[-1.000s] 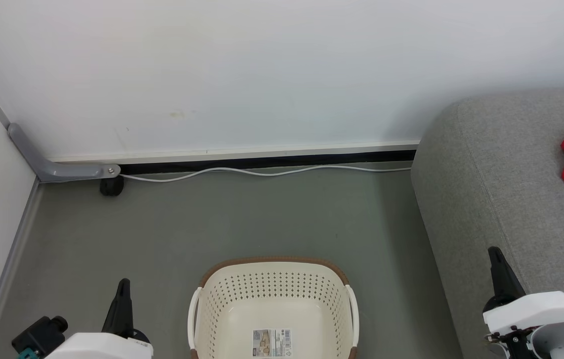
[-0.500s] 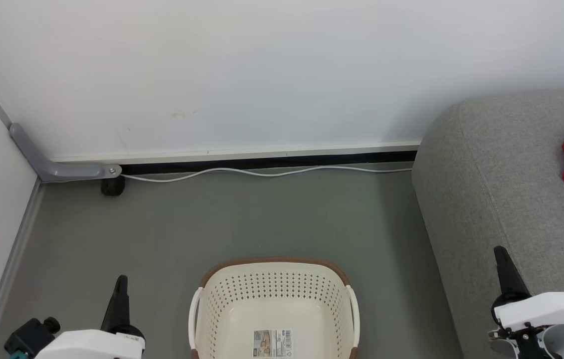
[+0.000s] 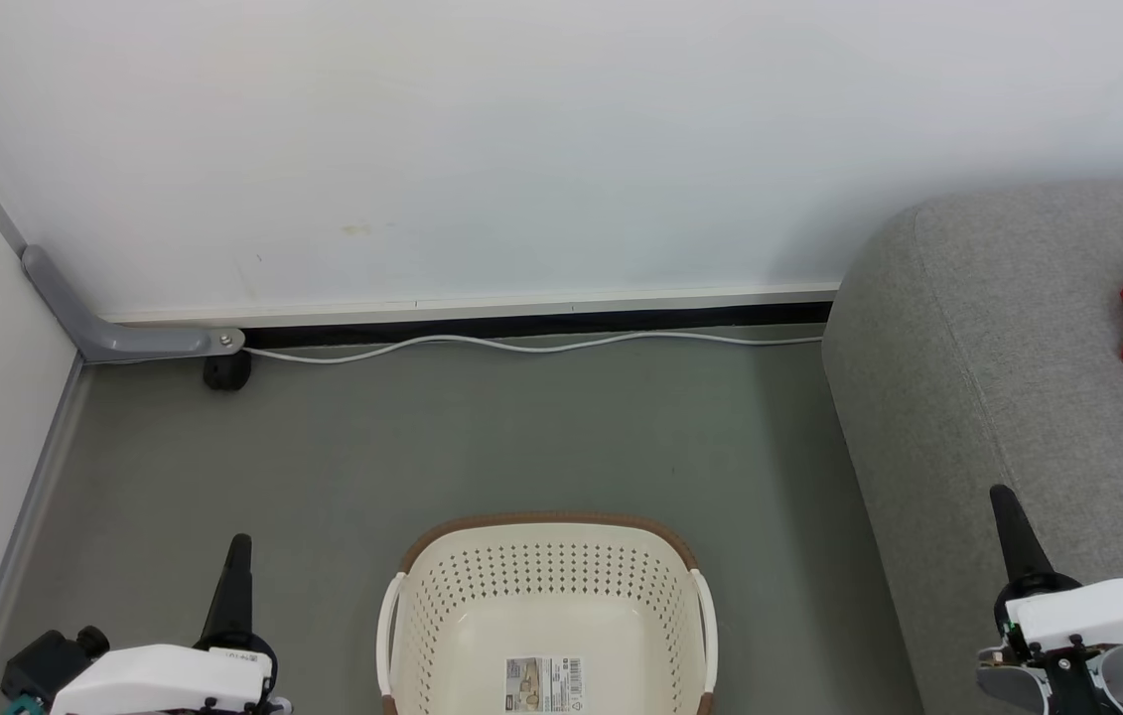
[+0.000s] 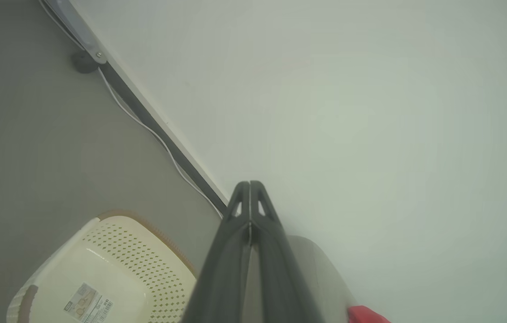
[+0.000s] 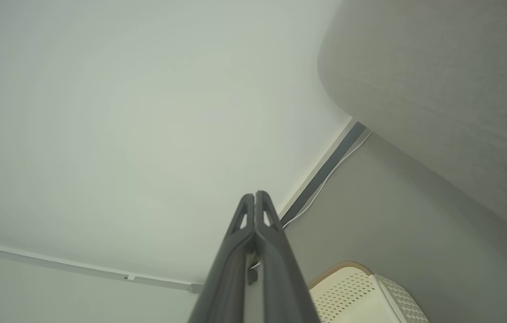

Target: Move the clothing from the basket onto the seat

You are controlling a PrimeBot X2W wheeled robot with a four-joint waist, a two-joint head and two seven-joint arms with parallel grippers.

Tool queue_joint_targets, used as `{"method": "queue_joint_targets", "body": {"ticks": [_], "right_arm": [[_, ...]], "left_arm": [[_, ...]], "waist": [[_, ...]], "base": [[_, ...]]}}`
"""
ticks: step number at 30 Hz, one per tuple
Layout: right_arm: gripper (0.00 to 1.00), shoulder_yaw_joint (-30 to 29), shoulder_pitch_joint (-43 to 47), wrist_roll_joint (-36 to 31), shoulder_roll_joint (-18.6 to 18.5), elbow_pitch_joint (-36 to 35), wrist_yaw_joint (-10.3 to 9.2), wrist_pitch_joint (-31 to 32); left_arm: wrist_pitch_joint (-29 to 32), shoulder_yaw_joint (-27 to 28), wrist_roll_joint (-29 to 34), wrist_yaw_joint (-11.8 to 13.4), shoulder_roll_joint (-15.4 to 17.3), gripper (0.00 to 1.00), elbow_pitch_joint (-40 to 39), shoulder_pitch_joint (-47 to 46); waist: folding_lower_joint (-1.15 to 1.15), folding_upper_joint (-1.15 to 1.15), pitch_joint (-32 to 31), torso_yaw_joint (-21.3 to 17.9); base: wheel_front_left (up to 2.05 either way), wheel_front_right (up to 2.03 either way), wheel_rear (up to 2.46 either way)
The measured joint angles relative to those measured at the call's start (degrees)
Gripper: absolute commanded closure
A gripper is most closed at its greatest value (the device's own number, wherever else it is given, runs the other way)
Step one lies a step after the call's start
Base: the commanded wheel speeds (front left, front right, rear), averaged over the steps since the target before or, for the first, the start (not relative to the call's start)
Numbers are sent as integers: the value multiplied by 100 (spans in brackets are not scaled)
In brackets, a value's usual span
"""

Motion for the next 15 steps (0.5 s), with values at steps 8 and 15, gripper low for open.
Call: {"method": "queue_joint_targets", "body": {"ticks": [8,15], "right_arm": [[100,-124,65,460,23,-74,-1,122],[100,-202,88,935,56,-188,-7,243]], "left_arm": [[108,21,-466,-24,3,100,-46,-1],[264,62,-984,-73,7,100,-89,-10]], "waist": [[0,0,-5,9],[0,0,-11,18]], "base": [[0,0,0],[0,0,0]]}}
